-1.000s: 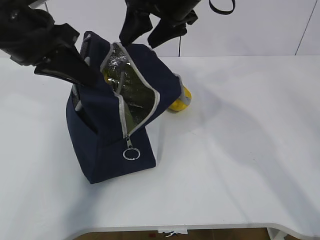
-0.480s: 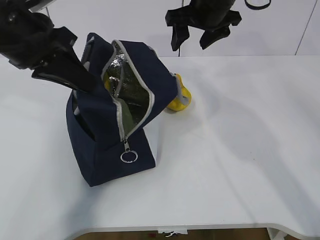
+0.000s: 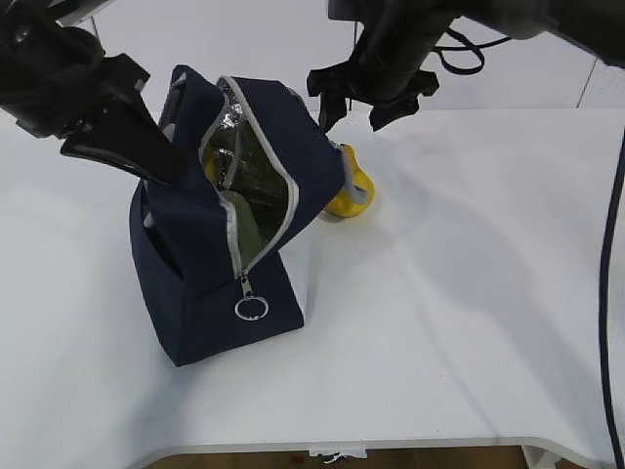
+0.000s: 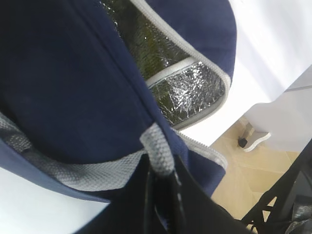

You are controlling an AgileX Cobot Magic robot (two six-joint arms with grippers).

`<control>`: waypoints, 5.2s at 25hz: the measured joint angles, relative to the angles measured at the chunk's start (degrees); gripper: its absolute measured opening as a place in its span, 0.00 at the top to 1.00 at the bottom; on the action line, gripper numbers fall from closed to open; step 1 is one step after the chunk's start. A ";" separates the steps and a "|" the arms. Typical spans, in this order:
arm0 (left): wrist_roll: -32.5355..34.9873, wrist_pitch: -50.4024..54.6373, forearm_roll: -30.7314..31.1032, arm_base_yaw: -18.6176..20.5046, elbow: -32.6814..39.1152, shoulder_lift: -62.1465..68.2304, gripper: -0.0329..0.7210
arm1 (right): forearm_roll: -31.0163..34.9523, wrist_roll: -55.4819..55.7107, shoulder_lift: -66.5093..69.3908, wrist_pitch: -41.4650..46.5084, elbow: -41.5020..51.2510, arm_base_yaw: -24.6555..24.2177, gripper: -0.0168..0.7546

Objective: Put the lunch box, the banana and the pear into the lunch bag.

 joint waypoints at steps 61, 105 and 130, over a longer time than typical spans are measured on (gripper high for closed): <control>0.00 0.34 0.00 0.00 0.00 0.00 0.94 | -5.98 0.02 0.85 9.88 -7.41 -2.12 0.64; -0.20 -2.43 0.12 0.00 0.00 0.00 0.94 | 37.78 -13.20 -9.44 12.51 3.93 2.36 0.65; -0.20 -2.33 -0.34 0.00 0.00 0.00 0.94 | 22.41 -16.15 -12.64 12.06 3.93 1.63 0.34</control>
